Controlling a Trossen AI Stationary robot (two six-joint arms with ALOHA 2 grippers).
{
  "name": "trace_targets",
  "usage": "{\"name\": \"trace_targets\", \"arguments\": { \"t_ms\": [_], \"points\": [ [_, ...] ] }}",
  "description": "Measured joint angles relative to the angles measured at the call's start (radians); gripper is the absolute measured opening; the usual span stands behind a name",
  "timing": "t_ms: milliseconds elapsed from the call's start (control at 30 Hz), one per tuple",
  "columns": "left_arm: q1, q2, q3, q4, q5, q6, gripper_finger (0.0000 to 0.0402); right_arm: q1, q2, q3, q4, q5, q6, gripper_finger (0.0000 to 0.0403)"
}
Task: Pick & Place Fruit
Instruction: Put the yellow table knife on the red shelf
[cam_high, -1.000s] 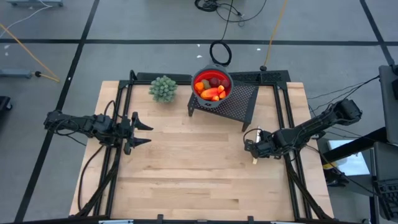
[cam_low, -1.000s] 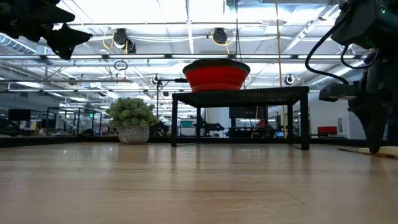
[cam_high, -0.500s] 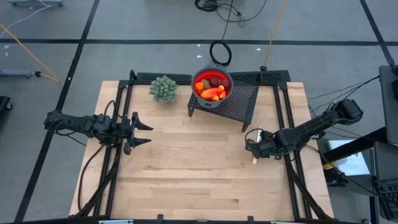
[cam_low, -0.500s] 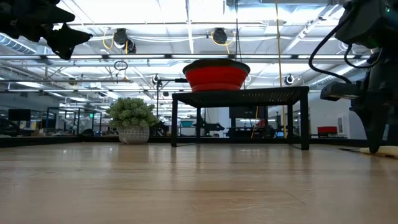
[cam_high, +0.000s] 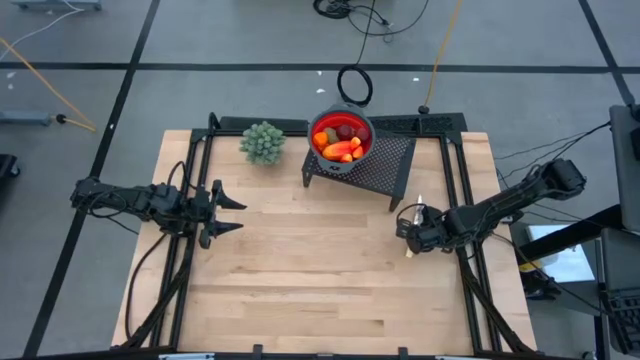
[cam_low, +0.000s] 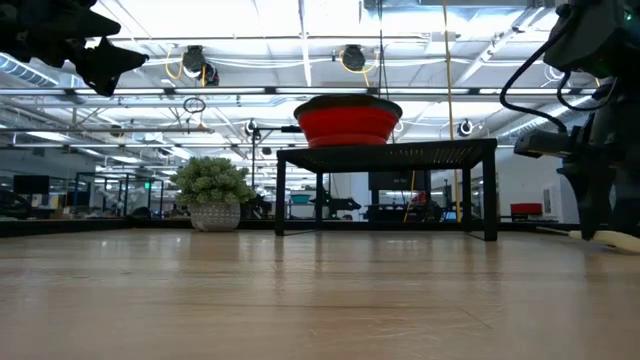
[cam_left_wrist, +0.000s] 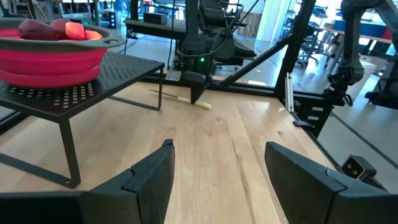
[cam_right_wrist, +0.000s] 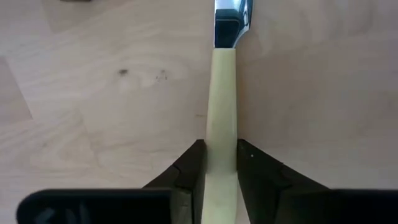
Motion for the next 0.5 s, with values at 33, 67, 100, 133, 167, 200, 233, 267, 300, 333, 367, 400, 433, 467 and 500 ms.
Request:
{"name": "trace_targets", "arguments": {
  "t_ms": [33,67,100,133,167,200,233,267,300,333,367,400,433,467,500],
  "points": [
    [0.000,0.000,0.000,0.000,0.000,0.000,0.0250,0.000,-0.003,0.000,-0.006,0.009,0.001,0.0073],
    [0.000,0.000,0.000,0.000,0.000,-0.001,0.0250,0.000,-0.007,0.000,-0.012,0.012,0.004,0.0074],
    [0.000,0.000,0.000,0.000,0.000,-0.002,0.0250,0.000,-0.011,0.000,-0.019,0.014,0.005,0.0074],
    [0.000,0.000,0.000,0.000,0.000,-0.002,0.0250,0.000,-0.014,0.000,-0.028,0.014,0.005,0.0074],
    [0.000,0.000,0.000,0.000,0.000,-0.002,0.0250,0.000,-0.017,0.000,-0.042,0.015,0.005,0.0073],
    [0.000,0.000,0.000,0.000,0.000,-0.002,0.0250,0.000,-0.023,0.000,-0.056,0.016,0.001,0.0071],
    [0.000,0.000,0.000,0.000,0.000,-0.002,0.0250,0.000,-0.029,0.000,-0.069,0.018,-0.002,0.0070],
    [0.000,0.000,0.000,0.000,0.000,-0.002,0.0250,0.000,-0.035,0.000,-0.082,0.022,-0.003,0.0068],
    [0.000,0.000,0.000,0.000,0.000,-0.002,0.0250,0.000,-0.043,0.000,-0.097,0.030,-0.002,0.0068],
    [0.000,0.000,0.000,0.001,0.000,-0.004,0.0250,0.000,-0.052,0.000,-0.110,0.039,-0.002,0.0067],
    [0.000,0.000,0.000,0.000,0.000,-0.005,0.0250,0.000,-0.065,0.000,-0.118,0.043,-0.002,0.0067],
    [0.000,0.000,0.000,0.001,0.000,-0.005,0.0250,0.000,-0.078,0.000,-0.126,0.046,-0.002,0.0068],
    [0.000,0.000,0.000,0.000,0.000,-0.005,0.0250,0.000,-0.090,0.000,-0.135,0.049,-0.002,0.0070],
    [0.000,0.000,0.000,0.001,0.000,-0.005,0.0250,0.000,-0.104,0.000,-0.146,0.061,-0.002,0.0072],
    [0.000,0.000,0.000,0.001,0.000,-0.005,0.0250,0.000,-0.119,0.001,-0.149,0.072,-0.002,0.0073]
  ]
}}
